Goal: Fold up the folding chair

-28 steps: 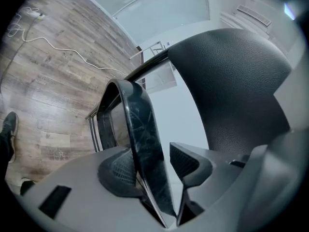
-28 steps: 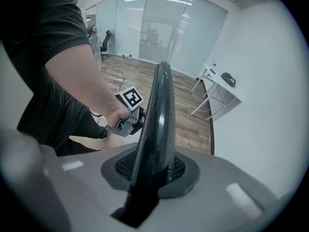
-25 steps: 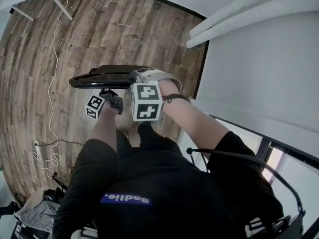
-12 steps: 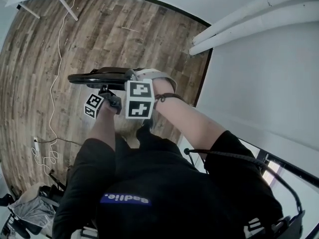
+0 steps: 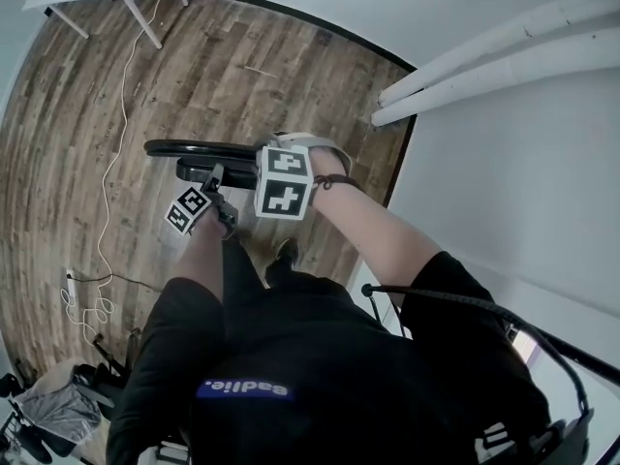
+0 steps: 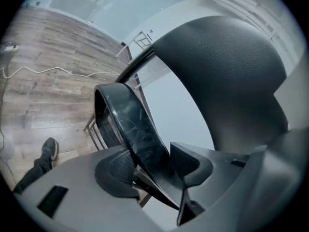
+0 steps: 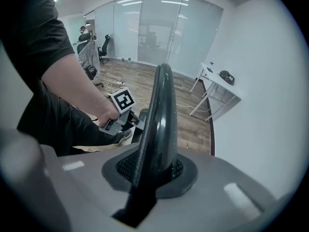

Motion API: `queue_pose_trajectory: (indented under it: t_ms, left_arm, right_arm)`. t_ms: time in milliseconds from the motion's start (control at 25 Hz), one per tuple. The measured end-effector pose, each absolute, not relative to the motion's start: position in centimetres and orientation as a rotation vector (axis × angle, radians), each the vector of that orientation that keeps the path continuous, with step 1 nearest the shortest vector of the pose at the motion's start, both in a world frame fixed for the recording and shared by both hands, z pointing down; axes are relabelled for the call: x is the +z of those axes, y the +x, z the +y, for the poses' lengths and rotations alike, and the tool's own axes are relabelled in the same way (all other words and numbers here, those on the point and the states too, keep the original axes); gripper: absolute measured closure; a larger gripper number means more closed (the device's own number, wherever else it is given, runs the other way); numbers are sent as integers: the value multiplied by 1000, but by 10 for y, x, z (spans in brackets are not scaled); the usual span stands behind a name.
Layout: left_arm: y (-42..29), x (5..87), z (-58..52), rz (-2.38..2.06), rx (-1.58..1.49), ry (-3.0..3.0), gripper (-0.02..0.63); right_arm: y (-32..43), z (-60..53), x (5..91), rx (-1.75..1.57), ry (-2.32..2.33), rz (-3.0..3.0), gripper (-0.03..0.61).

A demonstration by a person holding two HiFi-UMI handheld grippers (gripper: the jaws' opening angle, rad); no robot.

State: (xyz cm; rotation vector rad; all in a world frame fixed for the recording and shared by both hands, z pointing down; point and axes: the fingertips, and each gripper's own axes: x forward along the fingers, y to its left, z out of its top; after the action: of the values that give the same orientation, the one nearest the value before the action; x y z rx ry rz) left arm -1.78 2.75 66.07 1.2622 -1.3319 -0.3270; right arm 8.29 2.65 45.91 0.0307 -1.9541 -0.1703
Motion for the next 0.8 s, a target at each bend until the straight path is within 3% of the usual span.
queue_pose_trajectory:
  t_ms: [520,800]
  left_arm:
    - [5,635,37,-634,312,1697,413]
    - [-39,515,16,-566,236,1993,413]
  right_arm:
    - [87,-44,456,-48,-4,-1960,525]
    - [87,-67,449,0,-20,-1960,523]
